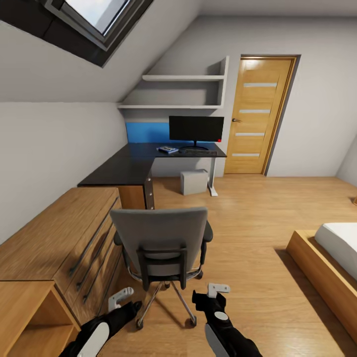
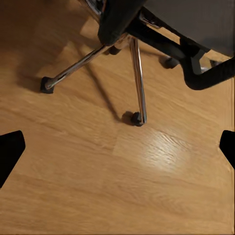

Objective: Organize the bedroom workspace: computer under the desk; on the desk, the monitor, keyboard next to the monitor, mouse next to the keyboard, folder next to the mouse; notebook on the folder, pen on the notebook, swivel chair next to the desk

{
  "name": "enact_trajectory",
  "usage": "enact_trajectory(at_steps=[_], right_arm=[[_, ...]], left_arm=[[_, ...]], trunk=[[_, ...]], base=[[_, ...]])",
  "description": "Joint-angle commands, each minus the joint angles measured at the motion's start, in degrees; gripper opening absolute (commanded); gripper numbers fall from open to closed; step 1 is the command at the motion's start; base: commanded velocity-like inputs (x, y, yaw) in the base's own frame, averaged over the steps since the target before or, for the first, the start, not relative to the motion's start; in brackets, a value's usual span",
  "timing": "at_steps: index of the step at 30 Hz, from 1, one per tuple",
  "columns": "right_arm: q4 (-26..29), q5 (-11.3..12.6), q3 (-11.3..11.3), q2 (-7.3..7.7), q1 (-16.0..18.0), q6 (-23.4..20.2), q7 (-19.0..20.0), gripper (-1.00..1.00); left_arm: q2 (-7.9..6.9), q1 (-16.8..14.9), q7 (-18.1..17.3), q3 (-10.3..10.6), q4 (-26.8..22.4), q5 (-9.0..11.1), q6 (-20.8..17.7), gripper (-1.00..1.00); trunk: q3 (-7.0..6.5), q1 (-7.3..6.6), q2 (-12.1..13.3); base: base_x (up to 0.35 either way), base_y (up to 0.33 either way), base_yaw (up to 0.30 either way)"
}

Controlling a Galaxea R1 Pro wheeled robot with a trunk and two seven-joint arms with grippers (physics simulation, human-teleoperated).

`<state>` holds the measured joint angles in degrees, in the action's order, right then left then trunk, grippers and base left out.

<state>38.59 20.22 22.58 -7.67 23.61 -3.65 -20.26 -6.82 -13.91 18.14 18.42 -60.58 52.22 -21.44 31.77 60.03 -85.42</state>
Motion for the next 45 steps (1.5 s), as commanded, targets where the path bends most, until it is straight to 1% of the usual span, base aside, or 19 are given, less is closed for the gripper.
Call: enact_trajectory(at_steps=[1,3,5,6,11,13,16,21,23,26,34,41,44,45], right_arm=[[0.10,0.30,0.28,-0.14,0.15,-0.35,-0.50,1.00],[-0.05,0.41,0.22,-0.84,1.20,-0.50,-0.64,1.00],[-0.18,0.47,0.20,-1.02,1.69,-0.55,-0.70,1.00],[-0.40,0.55,0.16,-1.31,2.55,-0.64,-0.78,1.00],[-0.72,0.72,0.13,-2.00,3.77,-1.38,-0.87,1.00],[-0.82,0.80,0.08,-2.33,4.71,-2.03,-0.89,1.00],[-1.19,0.84,0.03,-2.33,5.47,-2.47,-0.88,1.00],[-2.02,0.86,0.02,-2.33,5.87,-2.69,-0.81,1.00],[-2.22,0.85,0.16,-2.33,5.93,-2.73,-0.60,1.00],[-2.30,0.79,0.30,-2.33,5.97,-2.77,-0.32,1.00],[-2.19,0.56,0.87,-2.33,6.00,-2.84,0.09,1.00],[-1.62,0.51,4.44,-2.33,6.02,-2.90,0.12,1.00],[-1.56,0.58,5.28,-2.33,6.15,-3.18,0.12,1.00],[-1.54,0.65,5.60,-2.33,6.53,-4.02,0.13,1.00]], left_arm=[[-0.09,-0.54,0.12,-0.22,0.36,0.57,0.01,1.00],[-0.01,-2.00,-0.64,-0.99,2.48,0.46,0.12,1.00],[0.02,-2.58,-0.78,-1.15,3.31,0.43,0.15,1.00],[0.05,-4.05,-0.83,-1.39,4.77,0.43,0.17,1.00],[-0.19,-8.23,-0.70,-1.72,7.75,0.48,-0.30,1.00],[-0.09,-10.06,-0.63,-1.81,9.84,0.52,-0.46,1.00],[0.16,-11.36,-1.02,-1.81,11.36,0.64,-0.60,1.00],[0.29,-12.17,-1.37,-1.78,12.89,0.76,-0.63,1.00],[0.37,-12.33,-1.48,-1.61,14.92,0.61,-0.39,1.00],[0.43,-12.43,-1.59,-1.52,16.53,0.54,-0.16,1.00],[0.87,-12.74,-1.79,-1.40,17.86,0.58,-0.11,1.00],[1.19,-13.52,-1.83,-1.38,18.18,0.67,-0.24,1.00],[1.28,-13.60,-1.85,-1.36,18.29,0.73,-0.21,1.00],[1.41,-13.67,-1.90,-1.33,18.33,0.75,-0.23,1.00]], trunk=[[0.25,0.22,-0.45],[0.61,0.66,-1.25],[0.97,1.10,-2.06],[1.15,1.32,-2.46],[2.04,2.42,-4.46],[2.40,2.86,-5.26],[2.94,3.52,-6.47],[3.84,4.62,-8.47],[4.20,5.06,-9.27],[4.74,5.72,-10.48],[6.17,7.47,-13.69],[7.43,9.01,-16.49],[7.97,9.67,-17.70],[8.15,9.89,-18.10]], base=[[0.000,0.000,0.000],[0.000,0.000,0.000],[0.000,0.000,0.000],[0.000,0.000,0.000],[0.000,0.000,0.000],[0.000,0.000,0.000],[0.000,0.000,0.000],[0.000,0.000,0.000],[0.000,0.000,0.000],[0.000,0.000,0.000],[0.000,0.000,0.000],[0.000,0.000,0.000],[0.000,0.000,0.000],[0.000,0.000,0.000]])
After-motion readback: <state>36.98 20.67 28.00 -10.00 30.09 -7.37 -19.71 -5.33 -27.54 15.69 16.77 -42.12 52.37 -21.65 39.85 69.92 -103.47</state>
